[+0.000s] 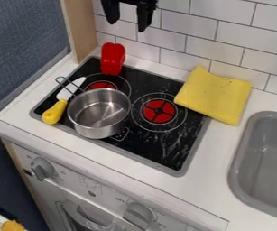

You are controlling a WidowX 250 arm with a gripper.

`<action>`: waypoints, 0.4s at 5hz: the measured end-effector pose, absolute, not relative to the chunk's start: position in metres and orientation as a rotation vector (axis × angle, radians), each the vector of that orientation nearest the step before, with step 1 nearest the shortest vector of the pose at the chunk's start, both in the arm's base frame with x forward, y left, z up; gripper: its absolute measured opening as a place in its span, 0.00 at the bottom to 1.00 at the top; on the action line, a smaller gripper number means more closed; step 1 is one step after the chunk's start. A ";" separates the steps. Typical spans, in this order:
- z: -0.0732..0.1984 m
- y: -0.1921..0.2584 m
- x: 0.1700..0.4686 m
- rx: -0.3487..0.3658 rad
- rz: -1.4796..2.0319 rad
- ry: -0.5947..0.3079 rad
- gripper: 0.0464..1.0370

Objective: Move the knife to the right side of the silver pot

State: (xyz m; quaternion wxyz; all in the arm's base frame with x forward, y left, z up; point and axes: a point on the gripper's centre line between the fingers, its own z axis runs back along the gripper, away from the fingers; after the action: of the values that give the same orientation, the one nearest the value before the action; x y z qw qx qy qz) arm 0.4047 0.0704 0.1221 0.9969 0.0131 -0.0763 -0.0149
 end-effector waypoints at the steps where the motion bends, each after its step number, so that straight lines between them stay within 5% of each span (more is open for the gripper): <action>1: 0.105 0.067 0.401 -0.002 -0.034 -0.113 0.96; 2: 0.086 0.074 0.380 -0.151 -0.034 -0.102 0.96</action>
State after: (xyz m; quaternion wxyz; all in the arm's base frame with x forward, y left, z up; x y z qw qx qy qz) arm 0.3800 0.0743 0.0857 0.9957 -0.0755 -0.0510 -0.0170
